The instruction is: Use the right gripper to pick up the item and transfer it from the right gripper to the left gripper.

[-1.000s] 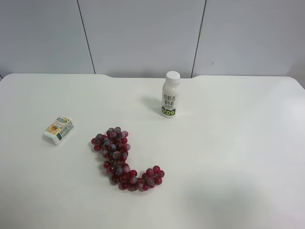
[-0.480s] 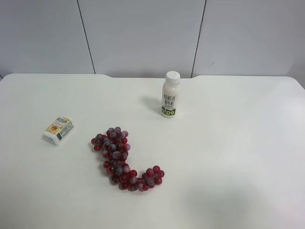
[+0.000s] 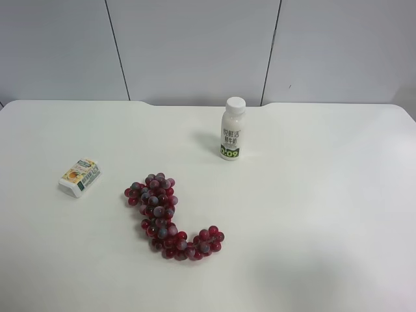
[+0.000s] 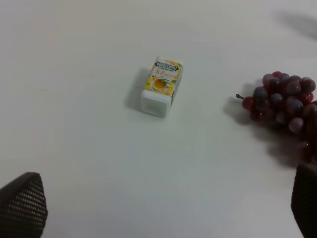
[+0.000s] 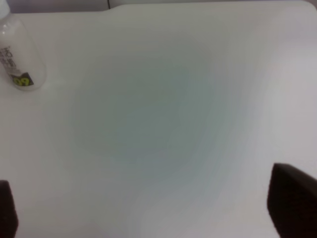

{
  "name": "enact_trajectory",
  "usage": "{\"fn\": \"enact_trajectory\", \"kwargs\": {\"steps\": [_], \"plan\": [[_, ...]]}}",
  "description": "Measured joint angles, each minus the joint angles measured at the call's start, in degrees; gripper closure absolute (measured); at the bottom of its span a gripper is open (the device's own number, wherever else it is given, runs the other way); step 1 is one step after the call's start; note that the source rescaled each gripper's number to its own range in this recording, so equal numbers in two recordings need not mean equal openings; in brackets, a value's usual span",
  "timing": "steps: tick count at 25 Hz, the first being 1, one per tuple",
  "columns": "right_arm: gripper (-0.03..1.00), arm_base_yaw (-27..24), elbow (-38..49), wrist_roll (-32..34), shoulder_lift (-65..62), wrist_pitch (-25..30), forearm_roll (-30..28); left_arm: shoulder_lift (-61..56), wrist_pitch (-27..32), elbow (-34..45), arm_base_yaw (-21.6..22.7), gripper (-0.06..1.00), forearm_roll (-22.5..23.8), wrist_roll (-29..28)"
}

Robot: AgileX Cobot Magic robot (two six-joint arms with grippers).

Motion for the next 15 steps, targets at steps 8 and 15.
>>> {"fn": "enact_trajectory", "kwargs": {"steps": [8,15], "plan": [[-0.03,0.0,0.0,0.0,0.0,0.0,0.0,0.0,0.0,0.0,0.0,-0.06,0.0,0.0],[-0.03,0.0,0.0,0.0,0.0,0.0,0.0,0.0,0.0,0.0,0.0,-0.06,0.0,0.0]]}}
